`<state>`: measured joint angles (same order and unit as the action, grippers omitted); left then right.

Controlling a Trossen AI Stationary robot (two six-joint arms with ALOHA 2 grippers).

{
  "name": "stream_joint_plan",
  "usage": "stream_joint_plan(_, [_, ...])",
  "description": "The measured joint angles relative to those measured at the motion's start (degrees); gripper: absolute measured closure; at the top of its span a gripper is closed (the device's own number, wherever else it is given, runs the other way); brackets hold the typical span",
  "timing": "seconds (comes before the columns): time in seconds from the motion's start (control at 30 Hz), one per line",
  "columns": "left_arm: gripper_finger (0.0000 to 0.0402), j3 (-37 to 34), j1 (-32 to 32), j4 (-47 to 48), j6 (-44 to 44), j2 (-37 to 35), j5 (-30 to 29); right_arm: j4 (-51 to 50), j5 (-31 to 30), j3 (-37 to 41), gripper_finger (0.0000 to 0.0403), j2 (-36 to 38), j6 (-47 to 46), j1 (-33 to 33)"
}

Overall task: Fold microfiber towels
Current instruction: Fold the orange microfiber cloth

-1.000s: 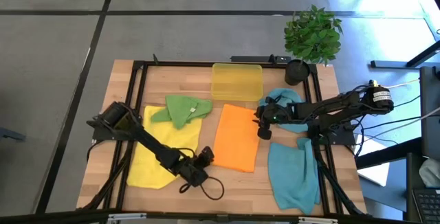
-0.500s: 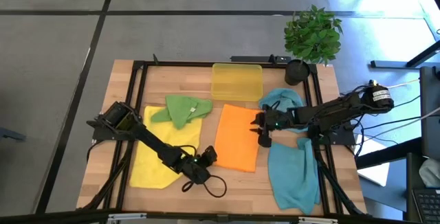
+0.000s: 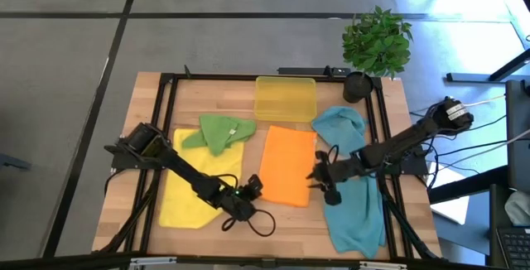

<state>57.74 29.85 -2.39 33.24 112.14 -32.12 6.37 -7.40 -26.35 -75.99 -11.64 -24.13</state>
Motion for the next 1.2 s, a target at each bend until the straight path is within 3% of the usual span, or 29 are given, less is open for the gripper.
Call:
stream_joint_plan(0.23, [0.0401, 4.16, -0.46, 0.24, -7.17, 0.06, 0.04, 3.05, -5.6, 0.0, 0.0237, 0.0, 1.38, -6.43])
stream_joint_plan(0.63, [0.0401, 6.05, -3.58, 0.3, -14.84, -2.56, 0.03, 7.12, -12.73, 0.0, 0.0107, -0.04, -0.48, -9.67])
stream_joint_plan(1.0, [0.0401, 6.18, -6.29, 0.32, -21.0, -5.19, -0.28, 17.55, -14.59, -0.04, 0.0101, -8.54, -0.04, -9.93])
stream_joint_plan(1.2, [0.0401, 6.18, -7.8, 0.25, -23.7, -5.19, -0.33, 17.77, -14.17, -4.17, 0.0101, -14.04, 1.68, -10.72])
